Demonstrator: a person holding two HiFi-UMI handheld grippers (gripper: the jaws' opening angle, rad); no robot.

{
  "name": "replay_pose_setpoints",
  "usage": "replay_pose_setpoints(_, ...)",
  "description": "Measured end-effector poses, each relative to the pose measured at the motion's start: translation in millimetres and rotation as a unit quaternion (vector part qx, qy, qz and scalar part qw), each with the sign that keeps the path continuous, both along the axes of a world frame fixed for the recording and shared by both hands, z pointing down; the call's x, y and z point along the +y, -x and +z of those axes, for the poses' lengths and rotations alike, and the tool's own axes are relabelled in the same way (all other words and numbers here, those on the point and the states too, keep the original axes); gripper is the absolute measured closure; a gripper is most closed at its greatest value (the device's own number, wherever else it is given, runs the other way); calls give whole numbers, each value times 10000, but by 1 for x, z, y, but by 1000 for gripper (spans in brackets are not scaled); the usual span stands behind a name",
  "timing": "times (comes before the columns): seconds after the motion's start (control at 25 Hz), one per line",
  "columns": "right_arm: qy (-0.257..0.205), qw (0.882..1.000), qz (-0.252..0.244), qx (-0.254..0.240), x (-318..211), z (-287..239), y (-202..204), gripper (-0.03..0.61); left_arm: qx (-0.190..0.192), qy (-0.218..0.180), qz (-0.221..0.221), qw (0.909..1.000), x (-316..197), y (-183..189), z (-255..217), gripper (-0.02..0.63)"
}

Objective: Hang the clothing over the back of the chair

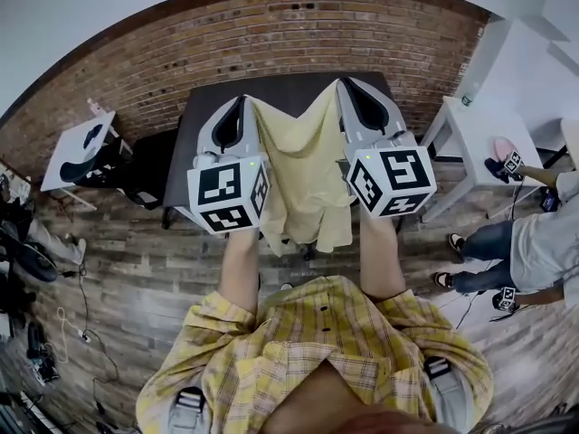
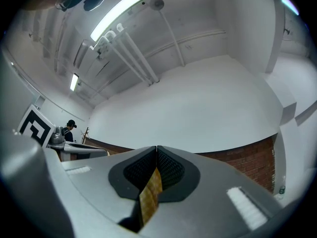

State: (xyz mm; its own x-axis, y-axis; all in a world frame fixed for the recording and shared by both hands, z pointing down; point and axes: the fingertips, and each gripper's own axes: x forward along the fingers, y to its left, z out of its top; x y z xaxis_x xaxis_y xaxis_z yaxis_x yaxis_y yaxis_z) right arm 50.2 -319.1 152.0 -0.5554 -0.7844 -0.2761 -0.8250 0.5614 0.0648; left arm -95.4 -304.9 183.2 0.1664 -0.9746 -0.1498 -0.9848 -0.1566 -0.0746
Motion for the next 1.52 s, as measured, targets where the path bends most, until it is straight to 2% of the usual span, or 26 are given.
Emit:
replay_pose_setpoints(0.28, 76, 9997, 199, 77, -33, 9, 12, 568, -64, 99, 129, 9998, -34, 6, 8, 609)
replay_pose_setpoints(0.56, 285, 9994, 198, 12, -67, 23, 20, 567, -43, 292, 288, 9992, -70, 10, 22, 609)
replay_pose_setpoints(1.0, 732, 9967, 311, 129, -122, 61, 24, 566, 5, 765, 458, 9960, -127, 9, 61, 609)
replay_pose_setpoints(1.52, 1200, 9919, 352, 233, -154, 101, 31, 566, 22, 1158, 544, 9918, -154, 9, 93, 609)
